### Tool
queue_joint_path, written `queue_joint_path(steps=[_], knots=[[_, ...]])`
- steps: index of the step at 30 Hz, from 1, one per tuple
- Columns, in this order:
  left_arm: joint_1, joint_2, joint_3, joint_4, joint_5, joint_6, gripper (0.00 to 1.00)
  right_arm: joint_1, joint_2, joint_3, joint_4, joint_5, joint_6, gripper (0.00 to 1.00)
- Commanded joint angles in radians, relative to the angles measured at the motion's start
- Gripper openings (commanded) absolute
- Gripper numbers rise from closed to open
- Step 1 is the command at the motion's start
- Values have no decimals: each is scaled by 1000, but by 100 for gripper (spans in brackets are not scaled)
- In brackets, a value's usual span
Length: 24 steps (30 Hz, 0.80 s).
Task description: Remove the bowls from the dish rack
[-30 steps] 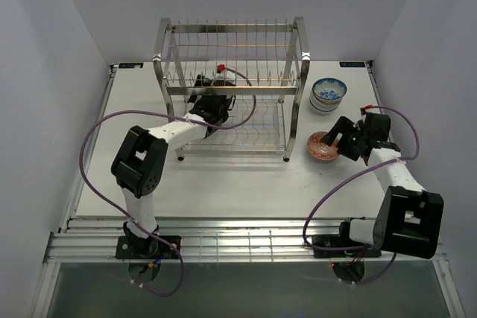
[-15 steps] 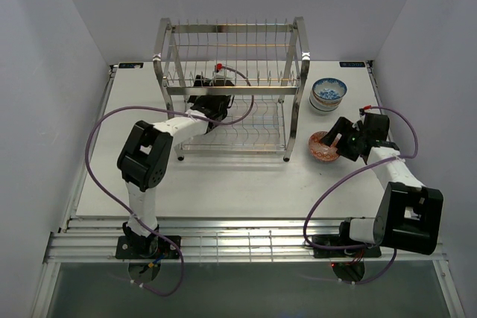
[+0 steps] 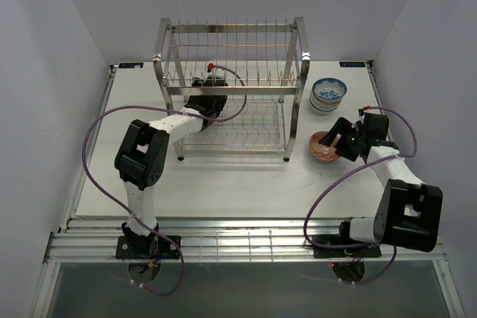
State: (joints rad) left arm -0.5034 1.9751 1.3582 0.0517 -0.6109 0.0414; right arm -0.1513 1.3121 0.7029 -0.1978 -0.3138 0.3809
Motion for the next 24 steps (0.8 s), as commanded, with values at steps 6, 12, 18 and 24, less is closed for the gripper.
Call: queue_joint_path(steps=[6, 12, 18, 24], knots=[[17, -90, -24, -10, 120, -75, 74, -11, 7, -10, 29, -2, -16, 81], [20, -102, -18, -15, 152, -69, 65, -11, 6, -14, 29, 4, -17, 80], [22, -117, -14, -27, 161, -67, 58, -11, 6, -17, 29, 5, -17, 80], [25, -177, -56, 0, 210, -90, 56, -11, 7, -20, 29, 7, -19, 79]])
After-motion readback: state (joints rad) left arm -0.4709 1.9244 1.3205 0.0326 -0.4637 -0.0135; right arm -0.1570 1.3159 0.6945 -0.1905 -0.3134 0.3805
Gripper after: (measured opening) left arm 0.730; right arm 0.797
